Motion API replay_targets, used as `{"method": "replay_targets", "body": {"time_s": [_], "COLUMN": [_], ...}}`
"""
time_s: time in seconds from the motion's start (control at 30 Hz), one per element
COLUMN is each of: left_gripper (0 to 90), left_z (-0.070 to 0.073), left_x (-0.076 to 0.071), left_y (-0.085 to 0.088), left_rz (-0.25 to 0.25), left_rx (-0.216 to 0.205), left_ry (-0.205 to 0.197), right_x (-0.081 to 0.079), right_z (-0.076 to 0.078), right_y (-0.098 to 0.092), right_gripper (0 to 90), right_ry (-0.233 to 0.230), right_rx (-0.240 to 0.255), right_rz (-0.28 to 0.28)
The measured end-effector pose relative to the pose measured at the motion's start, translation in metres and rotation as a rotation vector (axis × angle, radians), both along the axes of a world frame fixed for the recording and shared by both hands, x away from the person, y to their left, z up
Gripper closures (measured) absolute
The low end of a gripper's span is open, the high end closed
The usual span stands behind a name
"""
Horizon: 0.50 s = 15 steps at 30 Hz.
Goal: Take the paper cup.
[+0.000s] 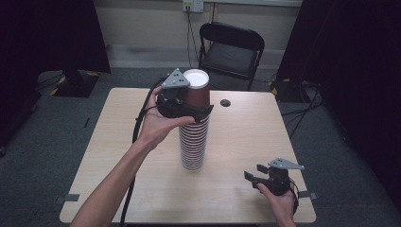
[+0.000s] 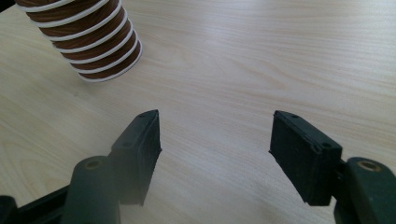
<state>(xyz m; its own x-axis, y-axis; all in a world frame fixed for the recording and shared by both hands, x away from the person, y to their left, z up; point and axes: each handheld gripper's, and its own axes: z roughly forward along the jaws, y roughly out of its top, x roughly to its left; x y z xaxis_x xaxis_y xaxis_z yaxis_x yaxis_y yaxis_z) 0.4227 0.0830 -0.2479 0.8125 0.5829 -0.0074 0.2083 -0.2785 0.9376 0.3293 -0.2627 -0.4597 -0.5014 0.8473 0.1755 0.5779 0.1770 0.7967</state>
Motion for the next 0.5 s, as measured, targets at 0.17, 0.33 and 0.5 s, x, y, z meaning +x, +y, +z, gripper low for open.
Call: {"method": "replay_targets", "body": {"time_s": [0.17, 0.33, 0.5], "left_gripper": [9.2, 9.6, 10.0], "left_z": [-0.0070, -0.0073, -0.0072], "left_x": [0.0050, 0.0035, 0.0034], "left_y": [0.0040, 0.0032, 0.0036], "left_rz": [-0.024, -0.024, -0.024], "left_rx": [-0.033, -0.030, -0.033], "left_ry": [0.037, 0.023, 0.023], "right_x": [-0.0005, -0.0005, -0.0002], "right_z": [-0.0001, 0.0001, -0.0004], "right_y": [-0.0002, -0.0009, -0.0007], "right_gripper": [33.4, 33.4, 33.4], "right_ry": [-0.001, 0.000, 0.002], "right_rx": [-0.005, -0.001, -0.003], "right_rz": [0.000, -0.003, -0.001]}}
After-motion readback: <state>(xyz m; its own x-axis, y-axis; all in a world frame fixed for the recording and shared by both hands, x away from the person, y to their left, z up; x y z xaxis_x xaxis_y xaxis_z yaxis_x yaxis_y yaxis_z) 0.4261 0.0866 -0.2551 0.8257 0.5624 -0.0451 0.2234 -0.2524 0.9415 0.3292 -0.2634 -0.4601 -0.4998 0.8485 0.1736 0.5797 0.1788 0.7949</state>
